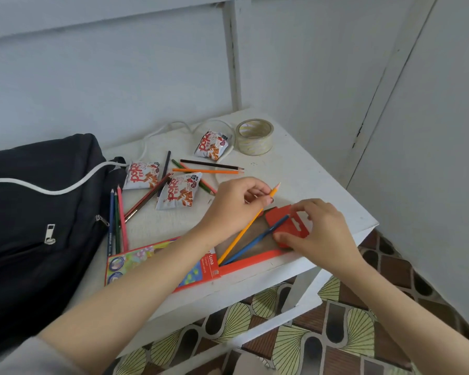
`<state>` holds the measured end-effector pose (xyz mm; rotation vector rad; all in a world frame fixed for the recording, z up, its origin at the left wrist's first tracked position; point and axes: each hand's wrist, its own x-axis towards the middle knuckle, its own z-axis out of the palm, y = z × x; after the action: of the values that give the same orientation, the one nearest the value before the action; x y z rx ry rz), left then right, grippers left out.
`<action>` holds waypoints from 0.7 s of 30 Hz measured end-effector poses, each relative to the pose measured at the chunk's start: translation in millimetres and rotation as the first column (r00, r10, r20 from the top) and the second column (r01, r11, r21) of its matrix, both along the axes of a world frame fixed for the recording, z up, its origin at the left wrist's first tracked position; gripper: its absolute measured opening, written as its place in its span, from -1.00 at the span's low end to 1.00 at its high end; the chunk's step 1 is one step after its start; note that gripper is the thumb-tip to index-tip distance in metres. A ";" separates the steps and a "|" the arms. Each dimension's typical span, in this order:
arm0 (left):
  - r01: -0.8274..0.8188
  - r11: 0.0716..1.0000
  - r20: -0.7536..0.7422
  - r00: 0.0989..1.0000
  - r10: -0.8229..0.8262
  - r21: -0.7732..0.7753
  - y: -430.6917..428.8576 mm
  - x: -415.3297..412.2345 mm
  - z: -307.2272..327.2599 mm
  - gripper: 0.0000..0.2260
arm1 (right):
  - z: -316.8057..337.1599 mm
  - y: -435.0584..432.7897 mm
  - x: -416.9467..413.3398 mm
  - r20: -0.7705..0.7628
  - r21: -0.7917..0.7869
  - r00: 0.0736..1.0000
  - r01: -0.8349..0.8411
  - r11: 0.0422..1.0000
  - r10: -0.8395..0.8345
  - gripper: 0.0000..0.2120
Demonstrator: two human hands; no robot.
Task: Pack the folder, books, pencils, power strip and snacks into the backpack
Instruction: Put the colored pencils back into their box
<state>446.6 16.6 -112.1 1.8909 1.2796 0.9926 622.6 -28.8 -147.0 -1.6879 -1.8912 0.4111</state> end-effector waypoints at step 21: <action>0.134 0.991 -0.366 0.921 -0.134 -0.026 -56.0 -31.6 -32.8 -0.38 | 6.2 -1.8 -4.0 -0.080 0.054 0.996 0.049 0.997 -0.045 -0.69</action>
<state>415.0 -39.4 -144.9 2.2037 1.3295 0.5822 618.6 -30.6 -140.8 -1.6523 -1.7871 0.3960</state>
